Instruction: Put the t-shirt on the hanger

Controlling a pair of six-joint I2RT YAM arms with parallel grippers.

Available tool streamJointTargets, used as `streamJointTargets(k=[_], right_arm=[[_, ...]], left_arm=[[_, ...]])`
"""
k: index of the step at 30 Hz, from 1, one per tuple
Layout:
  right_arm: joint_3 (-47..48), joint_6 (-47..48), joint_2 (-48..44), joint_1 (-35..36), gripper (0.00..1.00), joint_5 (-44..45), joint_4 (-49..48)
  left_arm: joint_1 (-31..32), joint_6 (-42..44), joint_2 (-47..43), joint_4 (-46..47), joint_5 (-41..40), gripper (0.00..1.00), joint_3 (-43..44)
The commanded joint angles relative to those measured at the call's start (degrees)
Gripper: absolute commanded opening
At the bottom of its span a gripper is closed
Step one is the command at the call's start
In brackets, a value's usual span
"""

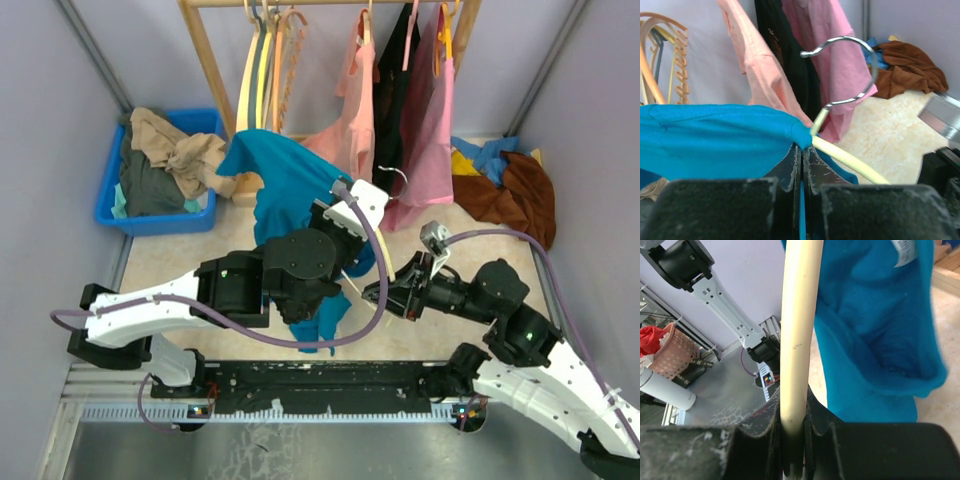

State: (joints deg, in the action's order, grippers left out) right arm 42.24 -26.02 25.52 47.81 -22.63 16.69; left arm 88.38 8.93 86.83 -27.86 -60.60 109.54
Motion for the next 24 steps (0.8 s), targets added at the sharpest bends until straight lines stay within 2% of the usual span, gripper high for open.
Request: streamJointTargets(k=[1, 10, 12, 15, 19, 24], right_arm=[[4.47, 2.07, 1.27, -0.26, 0.0, -1.06, -7.71], [4.29, 2.86, 1.47, -0.26, 0.0, -0.69, -10.26], [3.6, 2.73, 0.86, -0.26, 0.0, -1.02, -10.92], [2.38, 2.04, -0.32, -0.2, 0.0, -2.26, -11.73], [0.1, 0.95, -2.41, -0.25, 0.0, -4.33, -13.12], [-1.31, 0.75, -3.62, -0.24, 0.0, -5.9, -12.28]], left_arm=[[2.55, -1.79, 1.33, -2.56, 1.83, 0.0, 4.23], [3.88, -11.9, 2.14, -12.75, 8.01, 0.02, 6.2], [3.78, -13.26, 1.67, -14.48, 8.33, 0.07, 5.65], [3.81, -14.83, -0.4, -16.13, 7.46, 0.23, 4.64], [3.75, -15.83, -3.35, -18.37, 7.78, 0.38, 4.52], [3.82, -14.66, -6.75, -14.42, 16.56, 0.45, 4.99]])
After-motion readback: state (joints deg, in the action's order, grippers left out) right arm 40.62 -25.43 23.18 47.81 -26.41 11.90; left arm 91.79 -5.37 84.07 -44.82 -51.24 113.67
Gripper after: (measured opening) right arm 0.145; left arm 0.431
